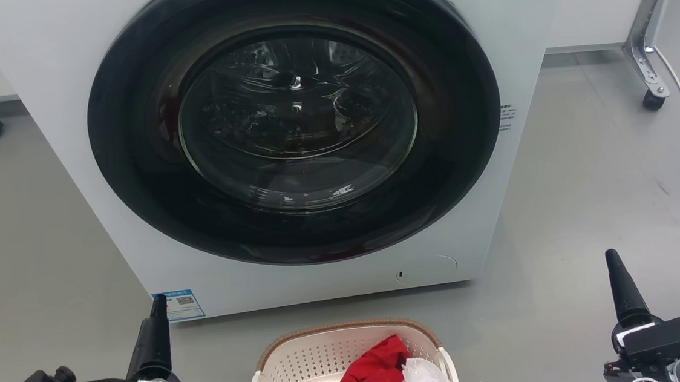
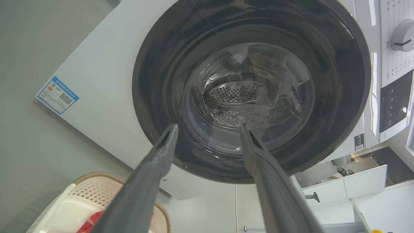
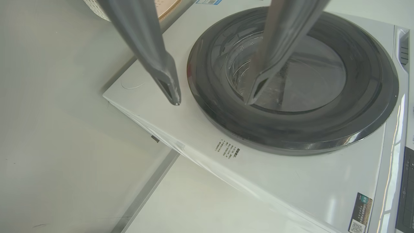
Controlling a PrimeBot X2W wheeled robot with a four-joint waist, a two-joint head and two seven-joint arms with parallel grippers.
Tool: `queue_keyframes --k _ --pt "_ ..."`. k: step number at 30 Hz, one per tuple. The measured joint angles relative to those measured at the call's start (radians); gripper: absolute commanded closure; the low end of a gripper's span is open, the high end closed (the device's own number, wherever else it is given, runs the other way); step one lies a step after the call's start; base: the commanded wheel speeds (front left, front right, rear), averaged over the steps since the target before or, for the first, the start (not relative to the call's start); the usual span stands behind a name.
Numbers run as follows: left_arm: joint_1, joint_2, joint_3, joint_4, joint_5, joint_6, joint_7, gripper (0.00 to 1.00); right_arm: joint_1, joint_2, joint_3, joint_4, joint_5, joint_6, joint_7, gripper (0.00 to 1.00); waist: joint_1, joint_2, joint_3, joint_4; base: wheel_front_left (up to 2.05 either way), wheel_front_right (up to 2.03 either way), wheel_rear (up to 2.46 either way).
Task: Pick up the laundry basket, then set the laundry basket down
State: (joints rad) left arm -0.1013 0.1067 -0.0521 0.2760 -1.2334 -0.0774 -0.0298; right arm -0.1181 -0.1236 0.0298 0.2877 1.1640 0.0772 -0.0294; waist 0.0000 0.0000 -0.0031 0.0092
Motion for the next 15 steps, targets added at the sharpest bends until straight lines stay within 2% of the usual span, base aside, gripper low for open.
queue_keyframes --k 15 --pt "-0.013 0.051 -0.091 -0.038 0.266 0.061 -0.053 0.0 -0.018 -0.056 0.108 -0.012 -0.265 -0.051 -0.055 0.0 0.0 0.0 -0.007 0.005 0.0 0.0 0.0"
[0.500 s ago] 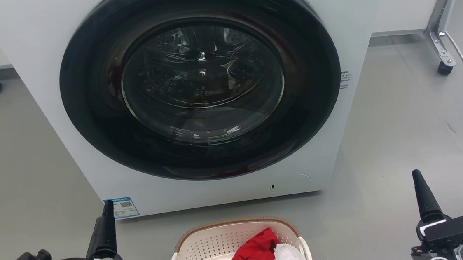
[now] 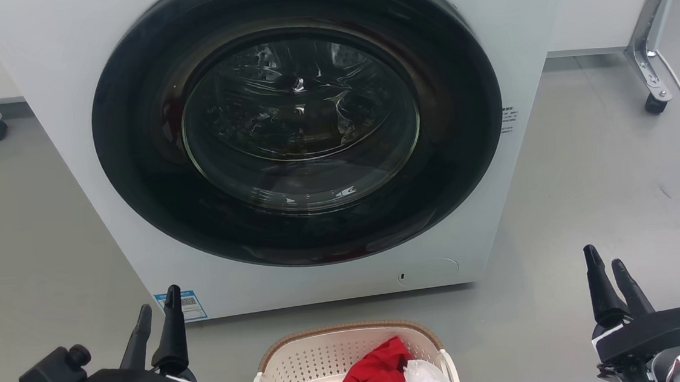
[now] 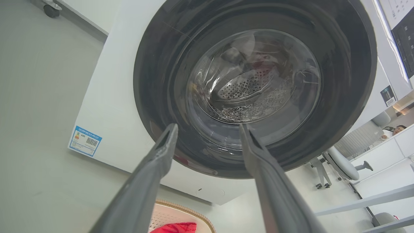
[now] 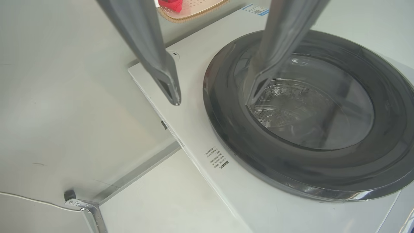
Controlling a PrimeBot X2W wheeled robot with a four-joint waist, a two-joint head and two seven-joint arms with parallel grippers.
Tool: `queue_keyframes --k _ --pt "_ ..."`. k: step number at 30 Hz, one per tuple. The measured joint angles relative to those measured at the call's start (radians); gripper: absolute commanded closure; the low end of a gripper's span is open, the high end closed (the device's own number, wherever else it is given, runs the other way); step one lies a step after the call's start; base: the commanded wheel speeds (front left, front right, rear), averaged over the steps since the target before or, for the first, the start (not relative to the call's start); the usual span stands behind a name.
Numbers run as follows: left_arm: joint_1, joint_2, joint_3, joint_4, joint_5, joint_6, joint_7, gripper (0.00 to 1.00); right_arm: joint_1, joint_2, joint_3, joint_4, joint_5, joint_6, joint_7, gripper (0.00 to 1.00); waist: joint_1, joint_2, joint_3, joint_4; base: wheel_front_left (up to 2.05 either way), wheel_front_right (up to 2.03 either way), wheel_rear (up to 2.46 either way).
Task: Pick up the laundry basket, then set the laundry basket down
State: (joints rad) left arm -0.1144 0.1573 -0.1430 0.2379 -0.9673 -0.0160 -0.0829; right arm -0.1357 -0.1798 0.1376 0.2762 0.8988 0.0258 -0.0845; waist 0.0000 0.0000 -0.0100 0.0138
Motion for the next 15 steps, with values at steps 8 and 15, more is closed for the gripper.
queue_keyframes --k 8,15 --pt "-0.001 0.019 -0.049 -0.011 0.119 0.017 -0.032 0.0 -0.004 -0.02 0.049 0.0 -0.125 -0.019 -0.029 0.0 0.0 0.0 -0.001 0.002 0.0 0.0 0.0" --pt "-0.002 0.032 -0.087 -0.011 0.194 0.031 -0.054 0.0 -0.012 -0.034 0.083 0.001 -0.218 -0.036 -0.053 0.0 0.0 0.0 -0.002 0.002 0.0 0.0 0.0"
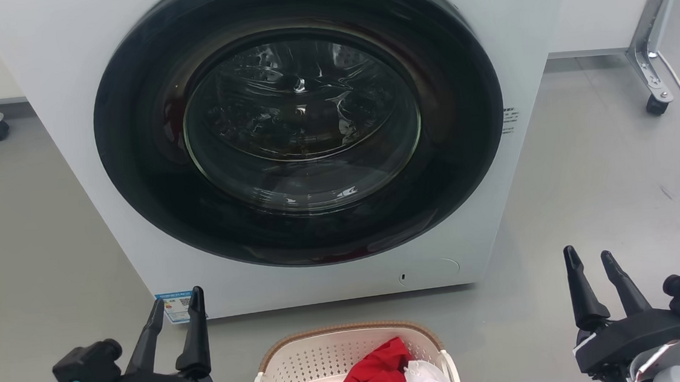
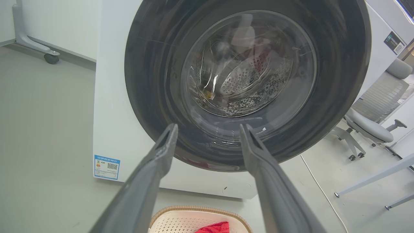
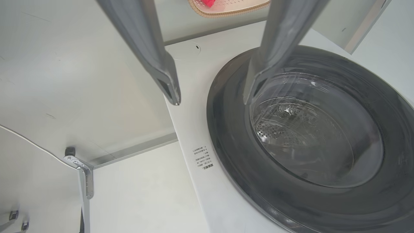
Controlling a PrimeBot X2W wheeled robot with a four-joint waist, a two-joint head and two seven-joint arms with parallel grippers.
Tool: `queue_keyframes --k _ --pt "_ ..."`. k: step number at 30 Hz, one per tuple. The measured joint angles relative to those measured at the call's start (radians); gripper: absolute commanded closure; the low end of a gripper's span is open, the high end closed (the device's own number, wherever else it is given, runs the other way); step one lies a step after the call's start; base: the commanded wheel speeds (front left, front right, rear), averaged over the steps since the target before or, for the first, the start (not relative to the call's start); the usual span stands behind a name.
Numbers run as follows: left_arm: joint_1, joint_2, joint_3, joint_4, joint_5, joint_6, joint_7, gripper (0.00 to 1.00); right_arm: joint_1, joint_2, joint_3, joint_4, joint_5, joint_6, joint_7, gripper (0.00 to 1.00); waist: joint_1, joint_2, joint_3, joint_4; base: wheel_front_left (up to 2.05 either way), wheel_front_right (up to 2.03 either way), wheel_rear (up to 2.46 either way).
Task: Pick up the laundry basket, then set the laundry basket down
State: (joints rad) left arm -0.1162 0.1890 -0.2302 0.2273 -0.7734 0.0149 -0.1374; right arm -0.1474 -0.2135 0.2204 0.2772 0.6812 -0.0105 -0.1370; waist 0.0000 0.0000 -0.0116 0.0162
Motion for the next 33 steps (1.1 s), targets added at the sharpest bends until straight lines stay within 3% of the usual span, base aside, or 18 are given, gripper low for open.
queue_keyframes --k 17,33 --pt "-0.006 0.014 -0.075 0.026 0.184 0.04 -0.051 0.0 -0.007 -0.024 0.061 0.02 -0.194 -0.043 -0.062 0.0 0.0 0.0 -0.001 0.006 0.0 0.0 0.0" --pt "-0.009 0.022 -0.101 0.047 0.331 0.083 -0.085 0.0 -0.01 -0.03 0.091 0.03 -0.322 -0.061 -0.112 0.0 0.0 0.0 -0.004 0.008 0.0 0.0 0.0"
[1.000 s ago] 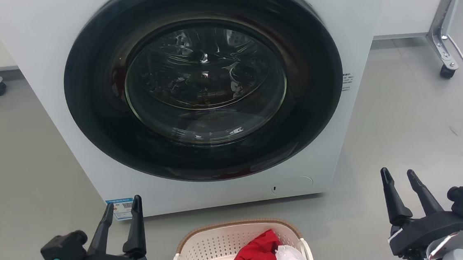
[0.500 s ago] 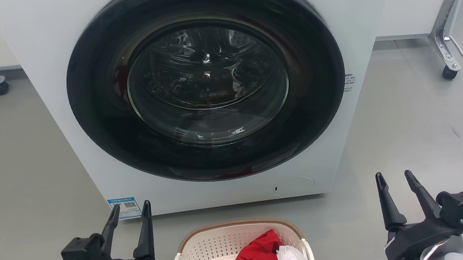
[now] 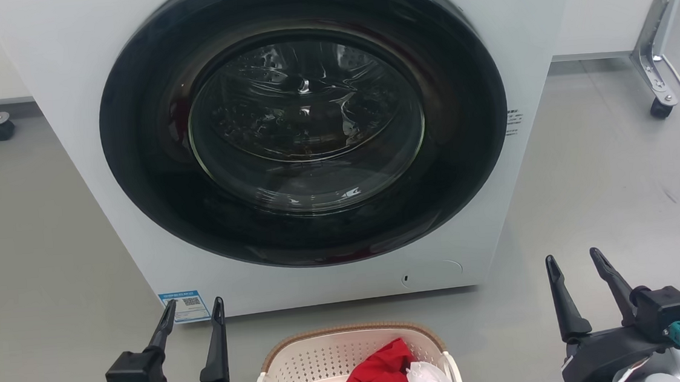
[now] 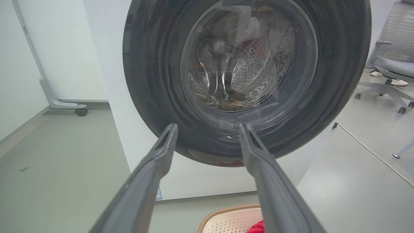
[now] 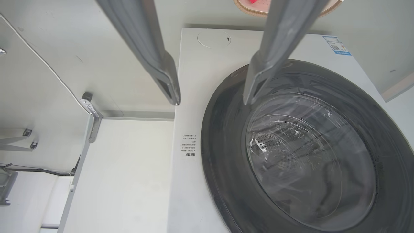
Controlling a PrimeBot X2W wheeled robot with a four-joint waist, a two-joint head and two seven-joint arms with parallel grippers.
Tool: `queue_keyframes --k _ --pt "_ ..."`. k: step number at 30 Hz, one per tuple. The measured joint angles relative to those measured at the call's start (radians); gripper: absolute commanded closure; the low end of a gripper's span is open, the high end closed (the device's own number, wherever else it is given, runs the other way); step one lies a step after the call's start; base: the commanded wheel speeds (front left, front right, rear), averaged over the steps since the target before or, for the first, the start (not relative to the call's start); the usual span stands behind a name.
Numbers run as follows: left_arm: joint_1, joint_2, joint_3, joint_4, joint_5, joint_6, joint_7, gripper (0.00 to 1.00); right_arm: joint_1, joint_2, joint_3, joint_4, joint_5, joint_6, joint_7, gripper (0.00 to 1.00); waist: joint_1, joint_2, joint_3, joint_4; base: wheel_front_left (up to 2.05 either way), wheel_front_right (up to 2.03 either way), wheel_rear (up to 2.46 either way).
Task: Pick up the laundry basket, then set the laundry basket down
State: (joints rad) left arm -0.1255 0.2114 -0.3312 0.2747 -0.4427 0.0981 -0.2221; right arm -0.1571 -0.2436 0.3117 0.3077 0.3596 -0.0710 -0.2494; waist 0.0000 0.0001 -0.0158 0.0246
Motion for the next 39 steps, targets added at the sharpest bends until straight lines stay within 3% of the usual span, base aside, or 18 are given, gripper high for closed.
queue_keyframes --k 29,39 --pt "0.0 -0.014 0.014 0.006 -0.002 0.009 0.0 0.0 0.001 0.025 -0.025 0.024 0.019 0.018 0.0 0.0 0.0 0.0 0.002 0.001 0.0 0.0 0.0" --pt "-0.001 -0.017 0.013 -0.022 -0.002 0.012 0.01 0.0 0.001 0.027 -0.022 0.022 0.016 0.023 0.0 0.0 0.0001 0.0 0.058 0.007 0.0 0.0 0.0"
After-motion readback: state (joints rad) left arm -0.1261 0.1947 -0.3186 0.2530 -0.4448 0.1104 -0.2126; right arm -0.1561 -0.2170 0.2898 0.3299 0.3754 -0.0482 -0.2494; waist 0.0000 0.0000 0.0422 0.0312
